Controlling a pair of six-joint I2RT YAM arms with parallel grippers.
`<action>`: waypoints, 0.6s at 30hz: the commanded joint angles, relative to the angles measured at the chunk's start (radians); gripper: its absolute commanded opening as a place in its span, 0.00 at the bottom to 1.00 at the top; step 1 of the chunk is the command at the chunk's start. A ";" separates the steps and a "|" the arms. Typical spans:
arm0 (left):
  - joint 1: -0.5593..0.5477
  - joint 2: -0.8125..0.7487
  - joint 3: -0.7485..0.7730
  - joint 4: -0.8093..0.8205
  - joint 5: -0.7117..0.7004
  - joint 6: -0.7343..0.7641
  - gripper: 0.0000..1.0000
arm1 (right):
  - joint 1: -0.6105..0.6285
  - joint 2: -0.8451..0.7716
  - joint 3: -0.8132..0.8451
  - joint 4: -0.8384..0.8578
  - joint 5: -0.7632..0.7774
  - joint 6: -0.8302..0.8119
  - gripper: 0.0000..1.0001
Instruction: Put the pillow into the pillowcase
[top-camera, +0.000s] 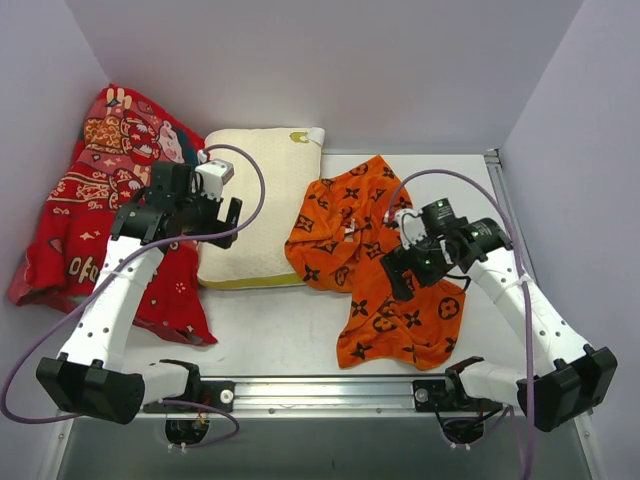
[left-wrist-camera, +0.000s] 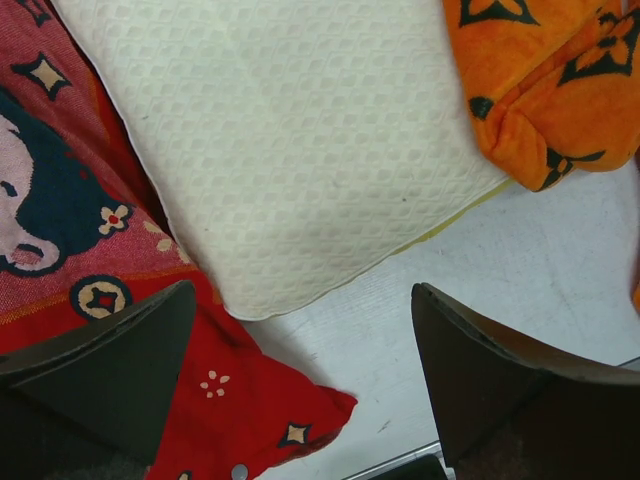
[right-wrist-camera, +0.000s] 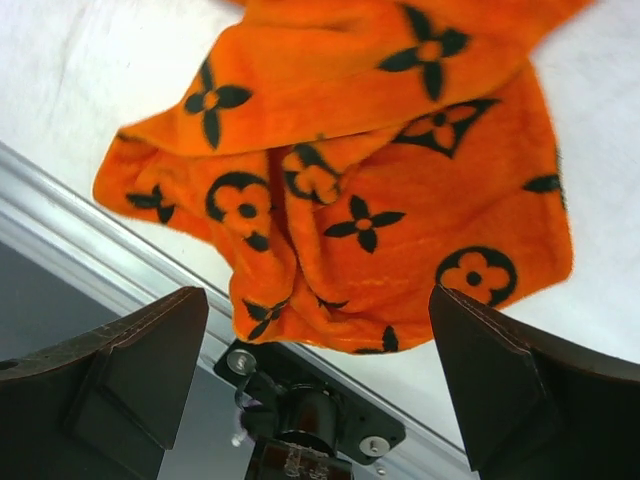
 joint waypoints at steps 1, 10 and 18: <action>0.002 -0.031 0.029 -0.014 0.026 0.006 0.98 | 0.134 -0.008 -0.028 -0.038 0.085 -0.042 1.00; 0.006 -0.040 0.072 -0.065 0.111 0.012 0.97 | 0.529 0.119 -0.033 0.014 0.148 -0.075 1.00; 0.087 -0.002 0.117 -0.124 0.238 -0.024 0.98 | 0.790 0.295 -0.078 0.205 0.274 -0.112 1.00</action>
